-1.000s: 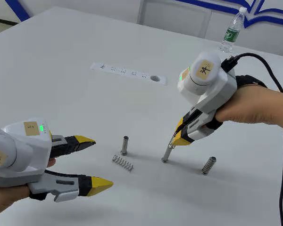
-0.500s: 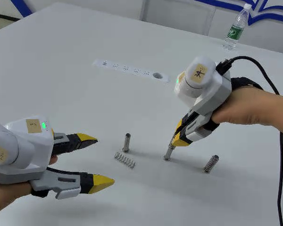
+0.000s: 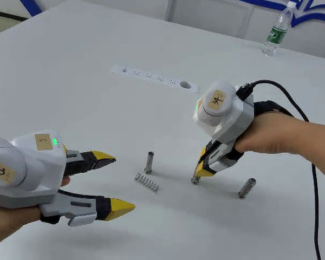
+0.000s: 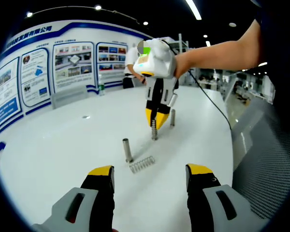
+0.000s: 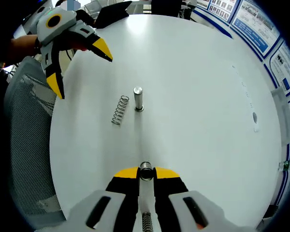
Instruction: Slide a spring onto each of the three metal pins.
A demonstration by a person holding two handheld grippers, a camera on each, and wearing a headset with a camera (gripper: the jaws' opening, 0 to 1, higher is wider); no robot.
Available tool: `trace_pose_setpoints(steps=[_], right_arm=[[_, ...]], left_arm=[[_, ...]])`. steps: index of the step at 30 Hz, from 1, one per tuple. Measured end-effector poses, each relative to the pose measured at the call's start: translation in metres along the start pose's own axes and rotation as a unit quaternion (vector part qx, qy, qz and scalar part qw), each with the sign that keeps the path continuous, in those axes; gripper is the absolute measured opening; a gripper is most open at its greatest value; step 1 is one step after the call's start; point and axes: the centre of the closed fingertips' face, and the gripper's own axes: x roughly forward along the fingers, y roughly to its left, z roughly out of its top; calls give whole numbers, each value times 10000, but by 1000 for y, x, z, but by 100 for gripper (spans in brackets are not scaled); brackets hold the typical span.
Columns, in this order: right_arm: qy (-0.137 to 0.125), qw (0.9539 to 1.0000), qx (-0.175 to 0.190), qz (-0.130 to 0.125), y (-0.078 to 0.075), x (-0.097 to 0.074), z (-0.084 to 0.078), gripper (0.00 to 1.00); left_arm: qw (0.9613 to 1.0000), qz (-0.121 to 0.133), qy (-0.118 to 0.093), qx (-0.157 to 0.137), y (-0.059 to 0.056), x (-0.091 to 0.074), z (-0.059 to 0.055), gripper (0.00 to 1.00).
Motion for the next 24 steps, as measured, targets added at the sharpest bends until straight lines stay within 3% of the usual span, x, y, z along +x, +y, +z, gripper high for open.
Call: trace_pose_setpoints(steps=[14, 24], right_arm=[[27, 10000, 76, 11, -1, 10, -4, 13], [-269, 9994, 101, -171, 0, -10, 6, 18]], left_arm=[[10000, 14, 11, -20, 0, 0, -1, 61], [10000, -3, 15, 29, -1, 0, 1, 61]])
